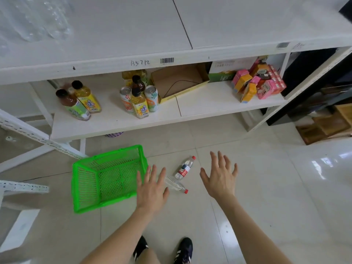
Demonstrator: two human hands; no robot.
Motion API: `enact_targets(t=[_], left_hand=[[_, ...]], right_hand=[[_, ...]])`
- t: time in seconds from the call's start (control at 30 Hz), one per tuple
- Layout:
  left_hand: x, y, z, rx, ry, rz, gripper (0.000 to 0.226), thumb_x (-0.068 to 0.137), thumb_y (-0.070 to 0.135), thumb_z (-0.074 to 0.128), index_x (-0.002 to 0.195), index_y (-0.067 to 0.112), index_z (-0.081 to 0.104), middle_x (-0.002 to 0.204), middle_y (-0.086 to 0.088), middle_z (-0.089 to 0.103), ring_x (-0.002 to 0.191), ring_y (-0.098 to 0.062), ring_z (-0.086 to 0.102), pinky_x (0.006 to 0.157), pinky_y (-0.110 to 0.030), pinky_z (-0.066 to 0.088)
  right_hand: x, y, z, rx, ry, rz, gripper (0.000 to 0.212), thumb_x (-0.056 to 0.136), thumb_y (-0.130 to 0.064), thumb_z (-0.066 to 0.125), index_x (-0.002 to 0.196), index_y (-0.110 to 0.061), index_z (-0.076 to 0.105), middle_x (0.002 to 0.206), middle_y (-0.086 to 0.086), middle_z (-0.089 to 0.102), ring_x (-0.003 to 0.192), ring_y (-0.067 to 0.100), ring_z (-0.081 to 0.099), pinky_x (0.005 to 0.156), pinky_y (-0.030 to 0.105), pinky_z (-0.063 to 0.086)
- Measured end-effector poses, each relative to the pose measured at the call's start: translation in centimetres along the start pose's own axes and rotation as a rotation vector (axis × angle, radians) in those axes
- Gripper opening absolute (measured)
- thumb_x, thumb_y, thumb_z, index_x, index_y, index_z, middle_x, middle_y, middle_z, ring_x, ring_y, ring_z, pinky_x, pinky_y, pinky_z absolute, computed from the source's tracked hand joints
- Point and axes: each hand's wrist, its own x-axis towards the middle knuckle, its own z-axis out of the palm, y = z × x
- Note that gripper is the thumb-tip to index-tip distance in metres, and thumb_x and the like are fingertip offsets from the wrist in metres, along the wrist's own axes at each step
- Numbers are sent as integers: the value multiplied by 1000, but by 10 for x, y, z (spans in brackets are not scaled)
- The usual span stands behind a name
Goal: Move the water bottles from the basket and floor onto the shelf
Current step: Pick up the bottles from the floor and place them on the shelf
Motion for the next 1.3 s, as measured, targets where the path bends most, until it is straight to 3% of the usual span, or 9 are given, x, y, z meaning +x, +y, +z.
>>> enact_targets(t=[0.1, 0.3, 0.47, 0.63, 0.73, 1.0, 1.3], left_hand=[[21, 9, 22, 5, -41, 10, 72, 78, 42, 69, 143, 20, 47, 147, -18, 46, 140, -34, 37, 112, -62, 23], [76, 8, 87, 11, -88, 109, 71, 75, 38, 72, 140, 16, 50, 145, -19, 47, 137, -36, 41, 110, -63, 27], [130, 2, 179, 76, -189, 151, 74, 88, 48, 52, 152, 24, 25, 159, -12, 25, 149, -28, 17, 117, -55, 9], [167, 0, 282, 91, -272, 183, 76, 89, 51, 51, 153, 25, 19, 161, -11, 20, 149, -27, 14, 119, -54, 9], [192, -4, 345, 55, -274, 181, 78, 86, 50, 58, 152, 24, 25, 159, -12, 25, 148, -28, 19, 118, -54, 13], [245, -17, 492, 104, -378, 194, 88, 86, 55, 58, 154, 28, 9, 163, -6, 9, 151, -23, 5, 119, -51, 7], [276, -27, 583, 83, -379, 258, 89, 83, 56, 62, 153, 28, 15, 163, 4, 9, 150, -17, -4, 119, -49, -3]], right_hand=[[21, 15, 23, 43, -26, 42, 78, 85, -66, 17, 148, -21, 27, 155, 9, 32, 142, 30, 26, 114, 58, 16], [59, 38, 100, 106, -91, 163, 69, 91, -56, 40, 148, -20, 28, 154, 7, 34, 140, 29, 29, 113, 57, 19], [90, 58, 193, 166, -110, 251, 69, 90, -54, 46, 148, -18, 31, 153, 8, 37, 138, 30, 34, 112, 56, 24], [118, 75, 296, 230, -179, 296, 71, 90, -54, 47, 149, -19, 28, 154, 6, 36, 137, 30, 35, 112, 53, 24], [139, 79, 363, 291, -214, 300, 72, 90, -54, 47, 149, -19, 26, 153, 3, 36, 136, 28, 36, 112, 51, 26], [181, 86, 519, 502, -263, 373, 75, 87, -55, 51, 148, -20, 25, 148, 5, 42, 131, 29, 42, 105, 51, 37], [225, 78, 621, 870, -249, 468, 84, 84, -51, 62, 149, -14, 22, 140, 12, 49, 125, 30, 50, 98, 46, 46]])
